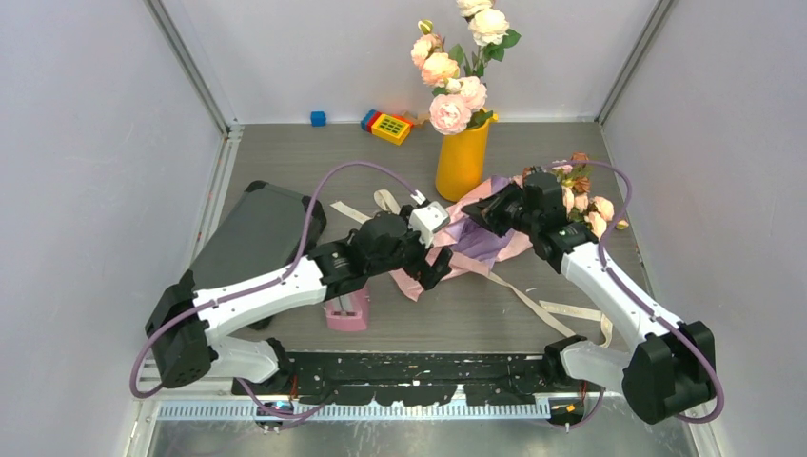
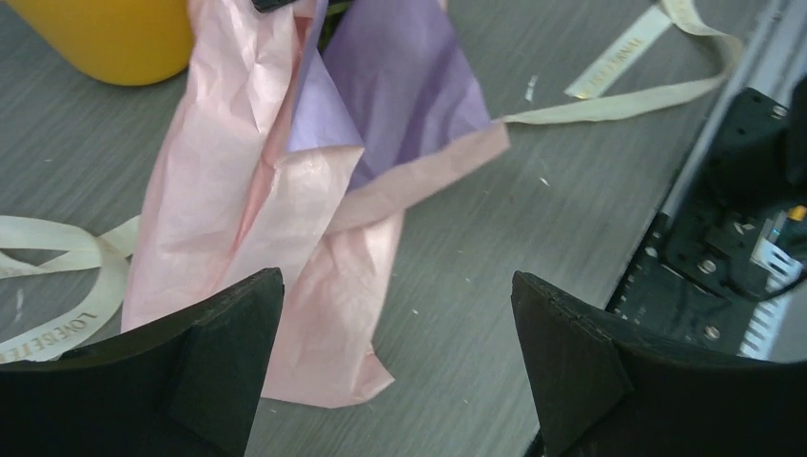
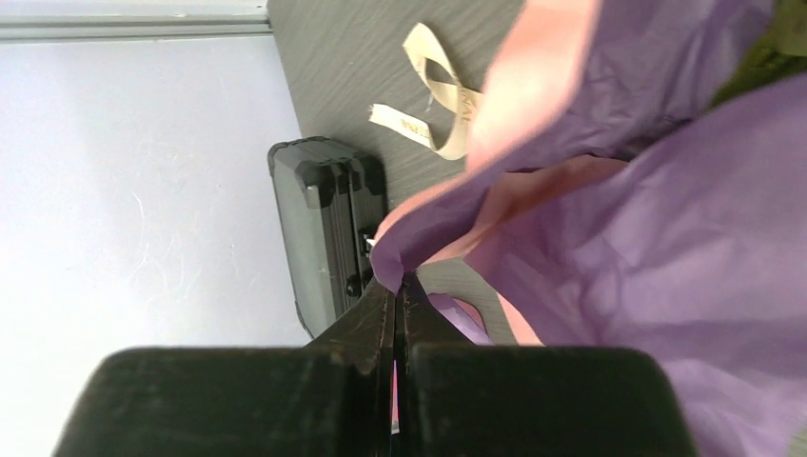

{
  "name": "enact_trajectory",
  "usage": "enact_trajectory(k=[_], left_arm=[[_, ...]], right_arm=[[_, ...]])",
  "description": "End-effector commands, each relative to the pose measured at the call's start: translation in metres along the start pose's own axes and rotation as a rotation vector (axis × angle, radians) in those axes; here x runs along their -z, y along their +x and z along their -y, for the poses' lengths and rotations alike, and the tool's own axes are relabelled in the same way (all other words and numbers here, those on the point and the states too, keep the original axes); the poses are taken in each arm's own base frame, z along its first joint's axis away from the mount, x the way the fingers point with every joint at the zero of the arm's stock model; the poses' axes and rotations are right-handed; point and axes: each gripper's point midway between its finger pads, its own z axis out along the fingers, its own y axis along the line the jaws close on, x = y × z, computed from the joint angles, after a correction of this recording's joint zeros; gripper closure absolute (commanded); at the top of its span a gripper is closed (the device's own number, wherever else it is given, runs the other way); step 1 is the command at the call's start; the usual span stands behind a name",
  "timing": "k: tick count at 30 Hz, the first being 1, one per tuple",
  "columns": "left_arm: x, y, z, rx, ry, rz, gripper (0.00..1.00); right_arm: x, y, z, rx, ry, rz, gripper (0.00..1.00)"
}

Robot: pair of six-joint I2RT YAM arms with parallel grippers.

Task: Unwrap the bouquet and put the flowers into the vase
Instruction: Unfold the wrapping paper at the center of the board.

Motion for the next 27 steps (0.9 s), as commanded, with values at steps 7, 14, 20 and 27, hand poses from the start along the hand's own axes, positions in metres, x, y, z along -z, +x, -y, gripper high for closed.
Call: enact_trajectory(k=[7,14,20,27], left_arm=[[-0.012,-0.044,-0.062,0.055,-0.374,0.075,0.07],[-0.022,-0.051,-0.070,0.101,-0.339,0.117,0.06],[-0.034,-0.060,-0.069,0.201,-0.235,0.157,0.26],[-0.042,-0.071,-0.061,0.243,-0.151,0.190,0.38]], right_arm=[[-0.014,-0.006,-0.056,0.023,-0.115,0.058,1.00],[-0.013,-0.007,-0.063,0.034,-0.123,0.053,1.00],[-0.013,-0.006,-0.063,0.041,-0.121,0.048,1.00],[-0.011,-0.006,-0.062,0.053,-0.110,0.047,1.00]])
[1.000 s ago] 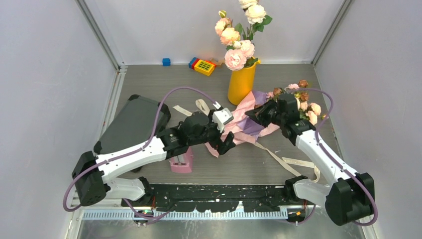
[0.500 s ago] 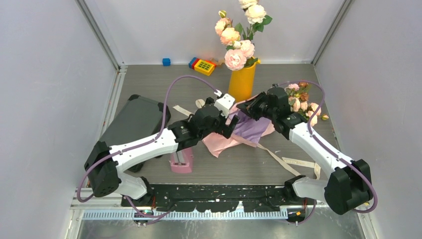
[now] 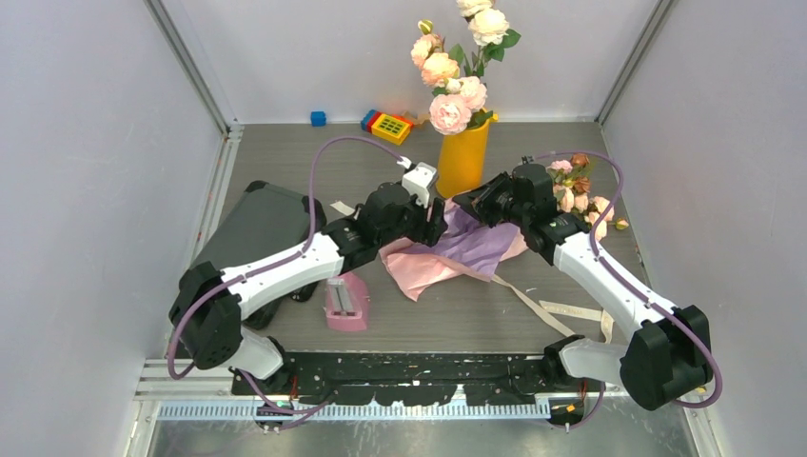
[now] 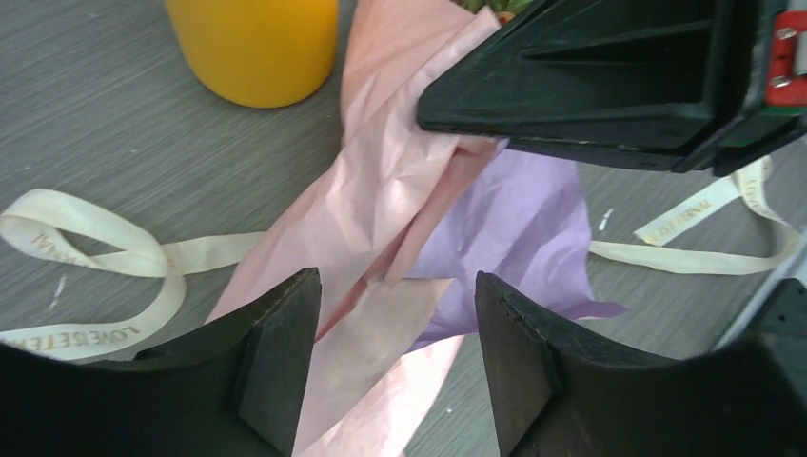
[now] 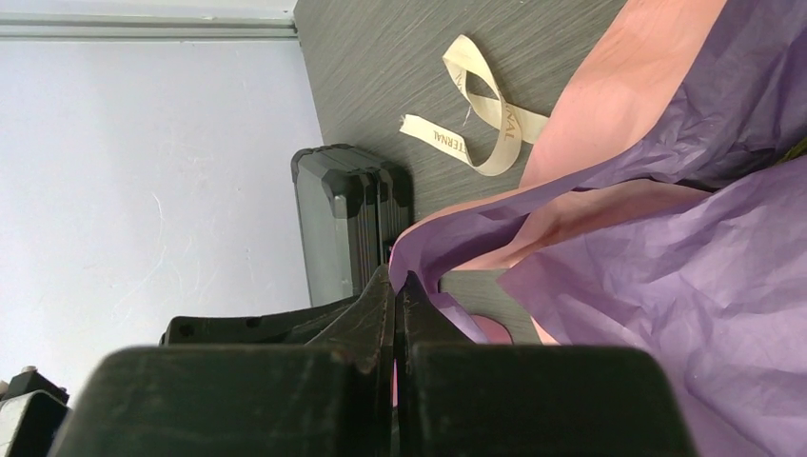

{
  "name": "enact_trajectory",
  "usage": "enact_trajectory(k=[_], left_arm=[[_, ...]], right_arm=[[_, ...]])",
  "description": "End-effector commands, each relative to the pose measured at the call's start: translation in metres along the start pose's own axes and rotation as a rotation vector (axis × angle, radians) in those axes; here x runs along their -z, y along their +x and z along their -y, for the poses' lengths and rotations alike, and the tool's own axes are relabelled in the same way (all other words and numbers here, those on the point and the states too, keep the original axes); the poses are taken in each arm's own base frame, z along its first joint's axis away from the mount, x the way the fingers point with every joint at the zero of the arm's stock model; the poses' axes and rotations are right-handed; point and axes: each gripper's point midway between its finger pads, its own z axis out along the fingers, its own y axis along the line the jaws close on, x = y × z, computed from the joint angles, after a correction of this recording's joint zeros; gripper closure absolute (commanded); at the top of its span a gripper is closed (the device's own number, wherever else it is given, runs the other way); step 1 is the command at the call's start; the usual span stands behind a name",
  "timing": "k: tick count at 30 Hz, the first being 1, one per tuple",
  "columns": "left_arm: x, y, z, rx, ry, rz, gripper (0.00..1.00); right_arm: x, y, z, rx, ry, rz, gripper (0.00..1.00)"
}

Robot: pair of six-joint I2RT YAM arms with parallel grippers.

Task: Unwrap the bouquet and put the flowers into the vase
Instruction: Unfold the wrapping paper at the center of the board.

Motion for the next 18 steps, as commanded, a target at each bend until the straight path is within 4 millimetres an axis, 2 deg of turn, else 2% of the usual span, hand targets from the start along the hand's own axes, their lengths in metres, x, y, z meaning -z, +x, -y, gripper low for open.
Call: enact_trajectory(k=[1,2,4,10,14,18], left_arm=[[-0.001,-0.044,0.027,0.047,0.114,0.121,0.38],[-0.002,-0.046,0.027,0.044,0.114,0.124,0.40],[-0.006,-0.047,0.025,0.037,0.109,0.121,0.51],[-0.016,-0.040,0.022,0.017,0.121,0.046,0.99],[-0.013,-0.047,0.013,0.006,0.106,0.053,1.00],[-0.012,-0.055,-0.005,0.018,0.090,0.057,1.00]], right_arm=[[0.004,-0.009,-0.024,0.031,-0.054,0.029,1.00],[0.004,-0.008,-0.024,0.032,-0.053,0.029,1.00],[0.004,-0.008,-0.023,0.033,-0.050,0.027,1.00],[0.011,-0.009,-0.020,0.067,-0.017,0.034,1.00],[0.021,-0.014,-0.016,0.116,0.021,0.057,0.98],[0.030,-0.016,-0.012,0.150,0.047,0.070,0.90]])
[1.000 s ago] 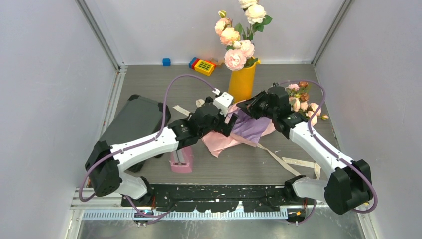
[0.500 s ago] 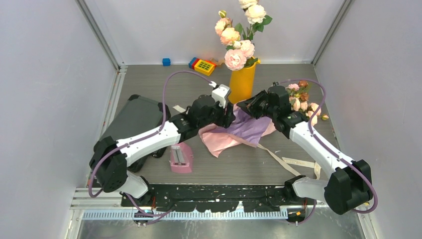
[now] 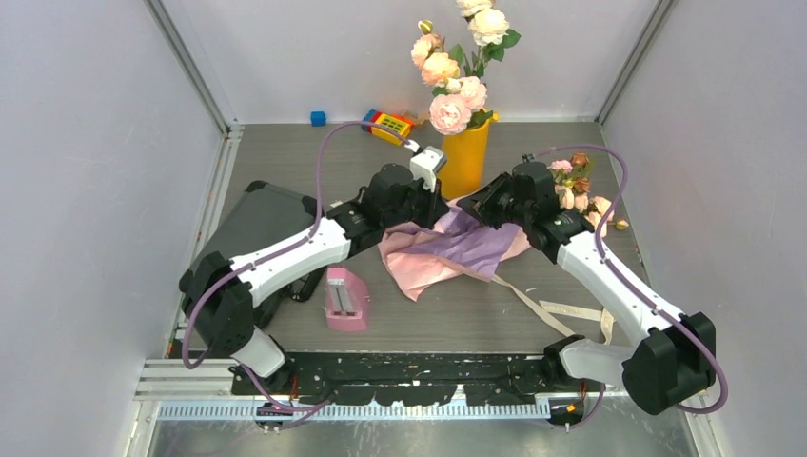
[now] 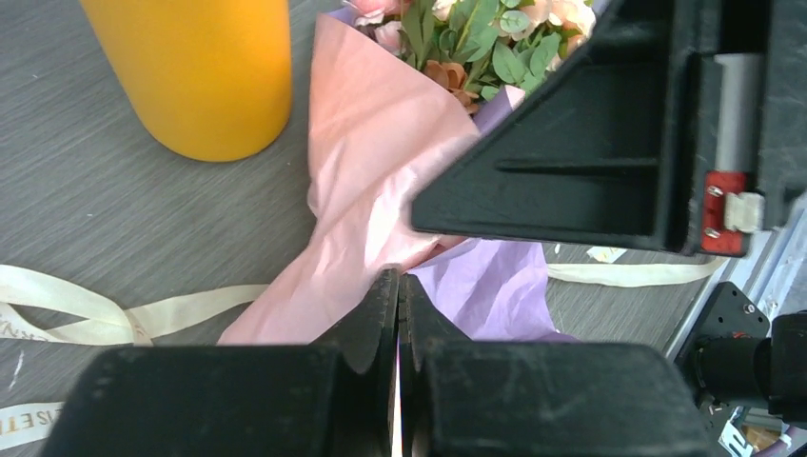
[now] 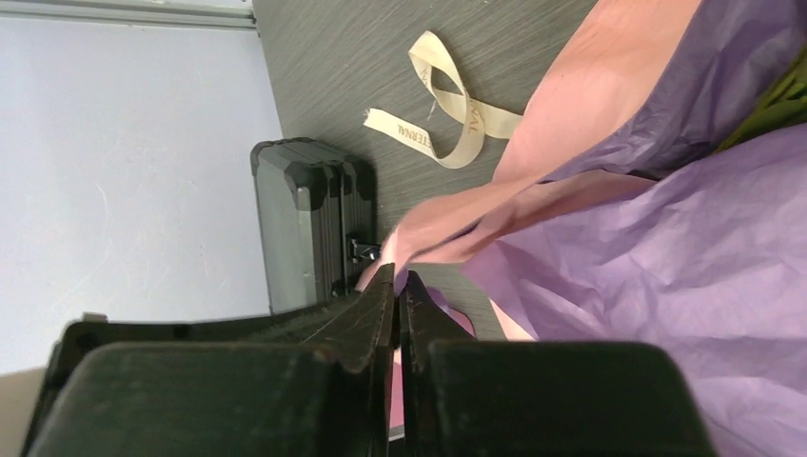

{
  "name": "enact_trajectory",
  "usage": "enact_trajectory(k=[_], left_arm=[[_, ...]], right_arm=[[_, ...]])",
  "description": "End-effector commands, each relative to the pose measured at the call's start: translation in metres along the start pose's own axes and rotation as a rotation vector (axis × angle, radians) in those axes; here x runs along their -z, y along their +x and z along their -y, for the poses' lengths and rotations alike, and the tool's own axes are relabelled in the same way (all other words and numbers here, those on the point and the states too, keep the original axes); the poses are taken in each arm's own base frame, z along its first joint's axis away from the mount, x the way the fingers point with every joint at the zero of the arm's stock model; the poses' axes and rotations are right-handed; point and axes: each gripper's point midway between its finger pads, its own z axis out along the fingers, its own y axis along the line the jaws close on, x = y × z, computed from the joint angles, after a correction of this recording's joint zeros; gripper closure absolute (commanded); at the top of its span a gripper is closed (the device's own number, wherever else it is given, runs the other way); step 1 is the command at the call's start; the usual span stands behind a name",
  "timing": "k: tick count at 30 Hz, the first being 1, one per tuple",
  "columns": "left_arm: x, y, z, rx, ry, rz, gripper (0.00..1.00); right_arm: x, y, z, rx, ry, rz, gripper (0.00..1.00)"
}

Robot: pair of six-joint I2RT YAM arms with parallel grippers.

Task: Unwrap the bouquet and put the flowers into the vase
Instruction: Unfold the wrapping paper at the center of the board.

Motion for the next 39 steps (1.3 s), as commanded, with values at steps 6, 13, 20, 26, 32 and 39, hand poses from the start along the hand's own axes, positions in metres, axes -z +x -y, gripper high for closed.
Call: enact_trajectory(k=[6,13,20,26,32,39], left_arm=[[0.009,-0.038,-0.044,-0.038,-0.050,0.041,1.00],[0.003,-0.055,-0.078,-0.180,-0.144,0.053,1.00],[-0.003,-0.066,-0.134,-0.289,-0.362,0.063,1.00],[-0.001,-0.067,-0.173,-0.267,-0.473,0.078,1.00],[-0.005,-0.049,-0.218,-0.226,-0.546,0.046,1.00],[-0.005,-0.024,-0.253,-0.199,-0.609,-0.021,1.00]], right_arm=[[0.033,-0.018,-0.009,0.112,0.021,0.093,0.66],[0.050,-0.024,0.025,0.160,0.143,0.159,0.36],[0.067,-0.026,0.073,0.202,0.312,0.217,0.27],[0.068,-0.018,0.109,0.197,0.386,0.227,0.20],[0.054,-0.001,0.116,0.175,0.328,0.176,0.18],[0.043,-0.003,0.133,0.214,0.400,0.164,0.18]])
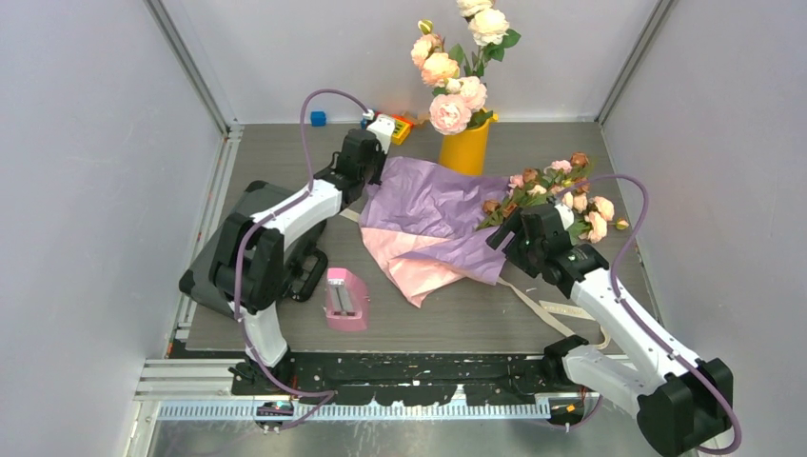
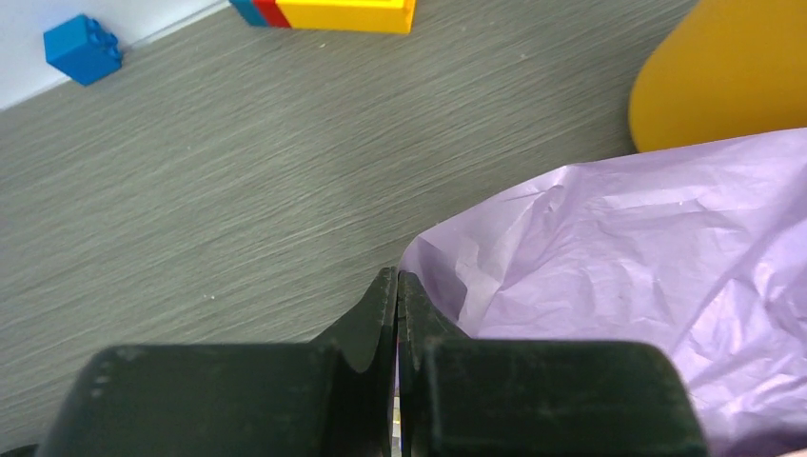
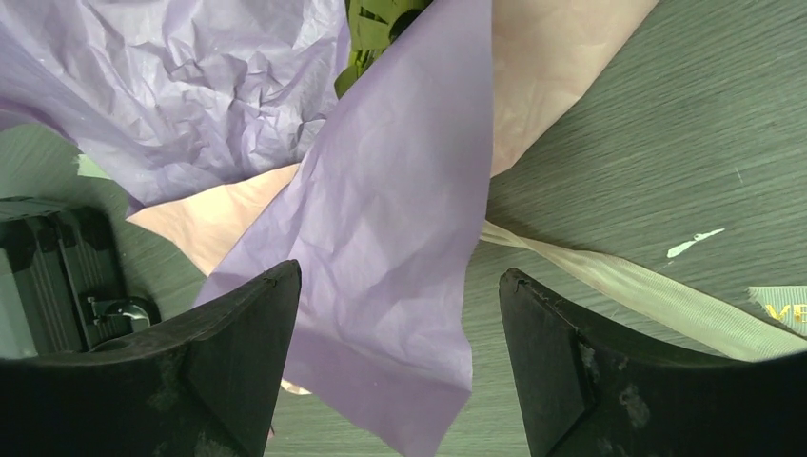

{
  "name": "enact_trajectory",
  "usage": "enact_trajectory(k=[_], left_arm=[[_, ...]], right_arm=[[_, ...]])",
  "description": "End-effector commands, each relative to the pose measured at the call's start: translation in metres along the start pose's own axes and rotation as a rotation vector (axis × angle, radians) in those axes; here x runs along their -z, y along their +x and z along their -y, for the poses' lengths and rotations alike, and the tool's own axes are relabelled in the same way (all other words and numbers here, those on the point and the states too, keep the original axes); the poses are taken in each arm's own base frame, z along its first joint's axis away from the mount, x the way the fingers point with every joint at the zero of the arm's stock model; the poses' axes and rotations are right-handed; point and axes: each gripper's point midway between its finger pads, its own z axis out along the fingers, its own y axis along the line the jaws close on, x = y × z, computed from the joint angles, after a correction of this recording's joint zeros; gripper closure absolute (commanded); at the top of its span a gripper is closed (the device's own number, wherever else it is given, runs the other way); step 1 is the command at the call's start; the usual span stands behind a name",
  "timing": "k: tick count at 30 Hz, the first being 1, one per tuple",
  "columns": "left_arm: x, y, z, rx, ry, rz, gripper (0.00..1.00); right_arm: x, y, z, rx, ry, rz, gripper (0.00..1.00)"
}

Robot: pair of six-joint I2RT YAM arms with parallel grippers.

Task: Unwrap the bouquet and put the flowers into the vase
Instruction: Unfold the wrapping paper at the center of the board.

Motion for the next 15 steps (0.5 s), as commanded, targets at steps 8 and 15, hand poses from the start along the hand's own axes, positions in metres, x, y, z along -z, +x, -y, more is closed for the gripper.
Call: enact_trajectory(k=[8,15], left_arm=[[0.013,-0.026,-0.014,0.015,-0.003,0.028,0.80],[0.064,-0.061,-0.005,0.112,0.062,0.065,0.37]], right_arm=[[-0.012,-0.015,-0.008,0.041,0.007,0.054,0.19],[0.006,-0.029,0.009,0.083,0.109,0.099,0.20]])
